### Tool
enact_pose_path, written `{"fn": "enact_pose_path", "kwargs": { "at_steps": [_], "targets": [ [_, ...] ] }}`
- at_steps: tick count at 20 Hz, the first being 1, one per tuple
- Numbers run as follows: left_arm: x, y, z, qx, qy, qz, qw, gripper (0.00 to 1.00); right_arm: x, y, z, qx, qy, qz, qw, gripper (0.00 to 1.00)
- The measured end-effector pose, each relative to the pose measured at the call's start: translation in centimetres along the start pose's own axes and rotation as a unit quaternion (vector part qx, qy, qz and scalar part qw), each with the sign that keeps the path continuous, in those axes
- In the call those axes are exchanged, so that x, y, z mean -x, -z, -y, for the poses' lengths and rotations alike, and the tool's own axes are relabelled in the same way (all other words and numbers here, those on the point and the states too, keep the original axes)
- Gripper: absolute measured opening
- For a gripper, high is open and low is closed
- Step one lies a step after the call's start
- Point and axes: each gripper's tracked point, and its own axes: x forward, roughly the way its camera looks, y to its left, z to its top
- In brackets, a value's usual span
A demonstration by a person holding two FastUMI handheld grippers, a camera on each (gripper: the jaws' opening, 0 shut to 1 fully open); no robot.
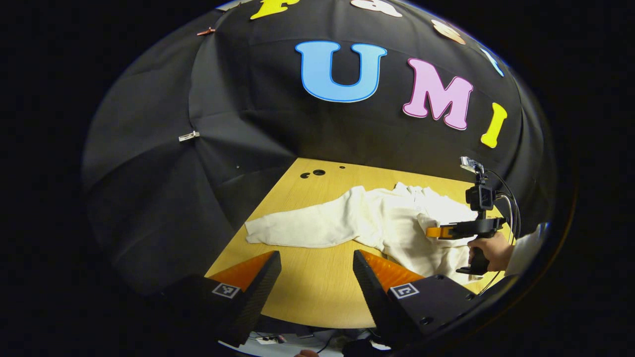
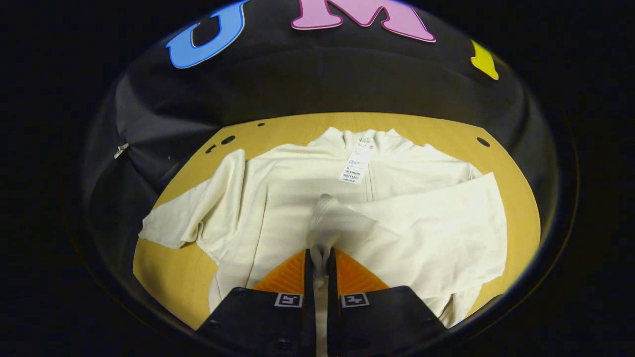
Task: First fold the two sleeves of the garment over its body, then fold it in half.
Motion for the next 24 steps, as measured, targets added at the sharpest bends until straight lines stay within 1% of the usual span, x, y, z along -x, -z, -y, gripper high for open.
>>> {"fn": "enact_pose_path", "kwargs": {
  "at_steps": [4,5,6,7,8,9,11,12,13,14,15,16,17,18,20,21,22,24],
  "targets": [
    [-0.4,0.2,-0.6,0.005,-0.007,-0.004,1.000,0.94,-0.3,0.5,0.0,-0.009,-0.001,-0.013,1.000,0.18],
    [-0.5,0.3,-0.6,0.006,-0.007,-0.005,1.000,0.94,-0.2,0.7,-0.1,-0.011,-0.005,-0.020,1.000,0.20],
    [-0.7,0.3,-0.7,0.008,-0.008,-0.007,1.000,0.94,-0.2,0.9,-0.6,-0.019,-0.019,-0.028,0.999,0.20],
    [-0.9,0.6,-1.0,0.009,-0.010,-0.007,1.000,0.94,0.1,1.1,-1.1,-0.024,-0.031,-0.035,0.999,0.26],
    [-1.2,0.4,-1.2,0.011,-0.013,-0.007,1.000,0.94,0.2,1.0,-1.6,-0.028,-0.042,-0.036,0.998,0.21],
    [-1.5,0.3,-1.5,0.012,-0.017,-0.006,1.000,0.94,0.5,0.7,-2.0,-0.029,-0.049,-0.033,0.998,0.44],
    [-2.4,-0.1,-2.1,0.012,-0.019,0.001,1.000,0.94,1.5,0.3,-3.3,-0.042,-0.079,-0.029,0.996,0.55],
    [-2.9,-0.5,-2.1,0.013,-0.011,0.007,1.000,0.94,2.3,0.1,-4.4,-0.050,-0.104,-0.029,0.993,0.57],
    [-3.5,-0.8,-1.9,0.015,-0.002,0.013,1.000,0.94,3.5,-0.2,-5.8,-0.058,-0.138,-0.029,0.988,0.71],
    [-4.3,-1.2,-2.1,0.015,0.004,0.019,1.000,0.94,4.8,-0.5,-6.8,-0.060,-0.166,-0.026,0.984,0.67],
    [-5.2,-1.1,-2.5,0.011,0.003,0.020,1.000,0.94,6.0,-0.8,-7.0,-0.057,-0.181,-0.020,0.982,0.79],
    [-6.3,-1.0,-3.2,0.002,-0.007,0.015,1.000,0.90,7.2,-1.0,-7.0,-0.055,-0.191,-0.014,0.980,0.81],
    [-7.5,-0.6,-4.3,-0.005,-0.023,0.009,1.000,0.94,8.4,-1.1,-6.8,-0.056,-0.195,-0.009,0.979,0.81],
    [-8.4,-0.5,-5.4,-0.005,-0.036,0.004,0.999,0.94,9.5,-1.2,-6.4,-0.058,-0.197,-0.004,0.979,0.81],
    [-10.7,-0.1,-7.2,0.009,-0.053,-0.011,0.999,0.94,11.7,-1.4,-4.9,-0.063,-0.194,0.008,0.979,0.81],
    [-11.7,0.7,-8.3,0.016,-0.066,-0.023,0.997,0.90,12.7,-1.3,-4.1,-0.063,-0.190,0.014,0.980,0.81],
    [-12.8,1.2,-9.5,0.022,-0.081,-0.033,0.996,0.94,13.6,-1.2,-3.0,-0.057,-0.181,0.020,0.982,0.81],
    [-14.2,1.8,-11.7,0.037,-0.107,-0.046,0.993,0.94,15.3,-0.5,-0.4,-0.036,-0.155,0.030,0.987,0.81]
  ]
}}
